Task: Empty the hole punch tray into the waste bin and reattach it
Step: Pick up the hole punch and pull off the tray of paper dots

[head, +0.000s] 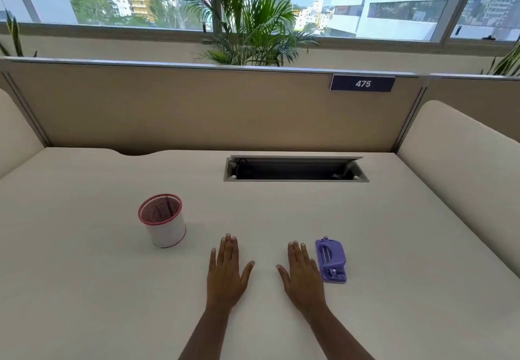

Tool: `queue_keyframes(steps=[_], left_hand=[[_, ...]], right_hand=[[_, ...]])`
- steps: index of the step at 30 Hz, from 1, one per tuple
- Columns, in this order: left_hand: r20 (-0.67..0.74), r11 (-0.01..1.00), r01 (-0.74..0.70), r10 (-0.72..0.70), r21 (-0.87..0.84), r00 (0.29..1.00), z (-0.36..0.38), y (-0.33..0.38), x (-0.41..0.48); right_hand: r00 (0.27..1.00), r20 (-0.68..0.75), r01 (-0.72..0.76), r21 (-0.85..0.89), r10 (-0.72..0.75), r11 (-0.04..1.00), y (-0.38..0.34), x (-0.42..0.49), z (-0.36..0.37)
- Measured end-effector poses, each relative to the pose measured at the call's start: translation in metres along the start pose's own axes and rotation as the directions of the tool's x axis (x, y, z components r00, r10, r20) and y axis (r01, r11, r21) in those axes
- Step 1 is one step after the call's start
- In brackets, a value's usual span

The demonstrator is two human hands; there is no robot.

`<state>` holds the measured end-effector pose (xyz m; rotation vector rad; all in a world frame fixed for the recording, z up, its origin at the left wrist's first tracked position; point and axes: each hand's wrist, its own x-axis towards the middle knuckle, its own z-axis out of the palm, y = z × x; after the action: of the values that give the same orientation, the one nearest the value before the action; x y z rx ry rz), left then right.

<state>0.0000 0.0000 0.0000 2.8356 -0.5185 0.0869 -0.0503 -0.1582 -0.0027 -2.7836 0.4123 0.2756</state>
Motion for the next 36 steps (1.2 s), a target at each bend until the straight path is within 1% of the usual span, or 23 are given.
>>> queue_keyframes(steps=[1,2,3,4,6,7,8,11,13,15,17,20,21,22,24,26,27,28,29,31,33,34,36], left_hand=[[-0.077,1.0,-0.02,0.019,-0.008,0.997,0.002,0.001,0.0],[-0.041,1.0,0.016,-0.016,-0.017,0.999,-0.002,0.002,0.0],[-0.091,0.999,0.033,-0.032,0.001,0.995,0.006,0.0,0.001],[-0.006,0.997,0.074,-0.074,0.002,0.997,0.008,-0.004,-0.001],[0.063,0.998,0.062,-0.06,-0.02,0.996,0.009,-0.003,0.0],[0.064,0.998,0.054,-0.055,0.015,0.996,0.009,-0.004,0.0],[0.142,0.998,0.042,-0.049,0.054,0.989,0.006,-0.003,-0.003],[0.119,0.998,0.044,-0.05,0.053,0.992,0.006,-0.003,-0.006],[0.11,0.997,0.055,-0.061,0.054,0.992,0.009,-0.003,-0.006],[0.129,0.997,0.05,-0.057,0.055,0.99,0.012,-0.005,-0.006],[0.118,0.998,0.046,-0.052,0.05,0.992,0.012,-0.006,-0.004],[0.111,0.997,0.057,-0.063,0.051,0.992,0.013,-0.005,-0.002],[0.108,0.997,0.064,-0.068,0.043,0.992,0.013,-0.004,-0.001],[0.097,0.997,0.072,-0.074,0.025,0.992,0.014,-0.003,0.0],[0.138,0.998,0.069,-0.067,-0.009,0.988,0.022,-0.004,0.003],[0.105,0.996,0.082,-0.077,-0.037,0.991,0.026,-0.001,0.002],[0.084,0.995,0.088,-0.084,-0.046,0.993,0.025,0.002,0.002],[0.072,0.994,0.093,-0.089,-0.057,0.993,0.023,0.006,0.002],[0.057,0.993,0.092,-0.088,-0.073,0.994,0.02,0.01,0.002],[0.039,0.988,0.098,-0.094,-0.121,0.995,0.016,0.015,0.003],[0.027,0.979,0.099,-0.096,-0.178,0.995,0.013,0.02,0.004],[0.017,0.971,0.101,-0.1,-0.215,0.995,0.011,0.023,0.004],[0.002,0.953,0.102,-0.106,-0.285,0.994,0.008,0.028,0.004]], right_hand=[[0.999,-0.052,-0.002,0.034,0.004,0.999,0.0,0.002,-0.001],[0.991,-0.134,0.007,0.039,-0.001,0.999,0.001,0.004,0.0],[0.988,-0.152,0.005,0.013,-0.003,1.0,0.002,0.002,0.001],[0.984,-0.176,0.009,-0.049,-0.018,0.999,0.003,0.0,0.001],[0.979,-0.2,0.009,-0.092,-0.028,0.996,0.005,-0.002,0.008],[0.977,-0.213,0.013,-0.077,-0.029,0.997,0.006,-0.001,0.009],[0.974,-0.222,0.011,-0.1,-0.033,0.995,0.004,-0.003,0.006],[0.978,-0.208,0.007,-0.118,-0.031,0.993,0.005,-0.001,0.009],[0.98,-0.194,0.033,-0.061,-0.045,0.998,0.008,0.004,0.011],[0.99,-0.127,0.051,-0.024,-0.054,0.998,0.011,0.007,0.017],[0.99,-0.138,0.035,-0.011,-0.036,0.999,0.013,0.009,0.019],[0.98,-0.182,0.071,-0.022,-0.074,0.997,0.01,0.007,0.014],[0.971,-0.224,0.085,-0.001,-0.083,0.996,0.01,0.006,0.011],[0.942,-0.316,0.119,0.009,-0.11,0.993,0.011,0.007,0.005],[0.86,-0.487,0.176,-0.005,-0.156,0.984,0.014,0.003,-0.009],[0.772,-0.614,0.165,-0.055,-0.164,0.985,0.022,0.003,-0.021],[0.738,-0.66,0.154,-0.038,-0.141,0.987,0.029,0.005,-0.028],[0.725,-0.685,0.137,0.032,-0.078,0.99,0.035,0.006,-0.034],[0.736,-0.676,0.092,0.146,0.032,0.985,0.041,0.007,-0.038],[0.783,-0.552,-0.062,0.392,0.289,0.918,0.05,0.007,-0.045],[0.773,-0.413,-0.184,0.582,0.482,0.792,0.058,0.008,-0.05],[0.773,-0.34,-0.216,0.653,0.536,0.726,0.061,0.007,-0.053],[0.797,-0.19,-0.252,0.758,0.573,0.602,0.065,0.007,-0.057]])
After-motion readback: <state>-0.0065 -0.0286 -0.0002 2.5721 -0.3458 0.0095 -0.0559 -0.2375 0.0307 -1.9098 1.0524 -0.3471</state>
